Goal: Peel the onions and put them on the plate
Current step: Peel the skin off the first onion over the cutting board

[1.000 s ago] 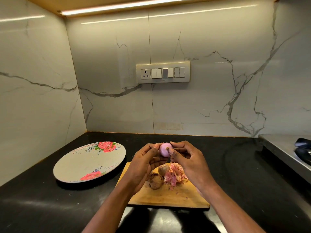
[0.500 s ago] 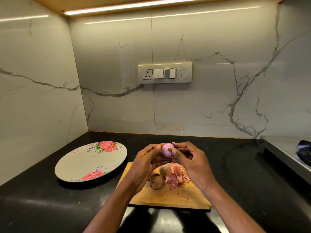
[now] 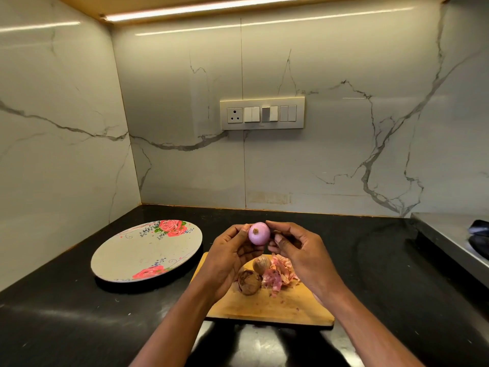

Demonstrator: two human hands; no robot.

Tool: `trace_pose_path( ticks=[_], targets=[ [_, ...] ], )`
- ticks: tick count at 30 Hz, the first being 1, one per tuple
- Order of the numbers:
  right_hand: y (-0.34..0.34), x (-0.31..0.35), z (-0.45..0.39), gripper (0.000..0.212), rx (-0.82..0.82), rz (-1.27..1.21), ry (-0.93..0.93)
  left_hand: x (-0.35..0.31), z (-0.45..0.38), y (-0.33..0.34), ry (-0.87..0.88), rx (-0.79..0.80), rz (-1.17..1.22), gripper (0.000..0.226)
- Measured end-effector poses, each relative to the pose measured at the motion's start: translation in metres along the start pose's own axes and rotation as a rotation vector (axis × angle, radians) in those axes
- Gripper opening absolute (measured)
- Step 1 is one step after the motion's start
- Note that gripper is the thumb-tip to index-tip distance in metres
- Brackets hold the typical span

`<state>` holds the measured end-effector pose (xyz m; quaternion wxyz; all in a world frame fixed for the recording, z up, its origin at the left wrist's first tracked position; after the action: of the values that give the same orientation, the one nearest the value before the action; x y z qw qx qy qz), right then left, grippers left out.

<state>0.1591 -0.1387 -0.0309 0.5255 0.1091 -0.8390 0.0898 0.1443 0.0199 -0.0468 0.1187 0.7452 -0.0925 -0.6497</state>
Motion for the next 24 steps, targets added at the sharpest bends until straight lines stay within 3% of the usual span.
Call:
trace_pose_path(
  ticks=[9,14,24],
  targets=[
    [-0.0022,0.0024,-0.0011,0.036,0.02,0.152,-0.049,-0.0005,-0.0017,-0.0026,0.005,-0.022,-0.011,0.025],
    [-0.003,0.0031,-0.0009,0.041,-0.008,0.255,-0.105,-0.0008,-0.0007,-0.001,0.036,-0.014,-0.146,0.026],
    [-0.0027,0.0052,-0.001,0.025,-0.027,0.228,-0.103,0.0008,-0.0026,-0.0015,0.066,-0.016,-0.181,0.027]
  ],
)
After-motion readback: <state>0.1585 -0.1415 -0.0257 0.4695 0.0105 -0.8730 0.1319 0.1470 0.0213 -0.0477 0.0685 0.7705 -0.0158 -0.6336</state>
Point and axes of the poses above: each hand's wrist, its own z-axis away from the middle knuckle, its own y-axis out of the palm, x = y × z, the point moved 6 cm from there along -z, towards the middle knuckle
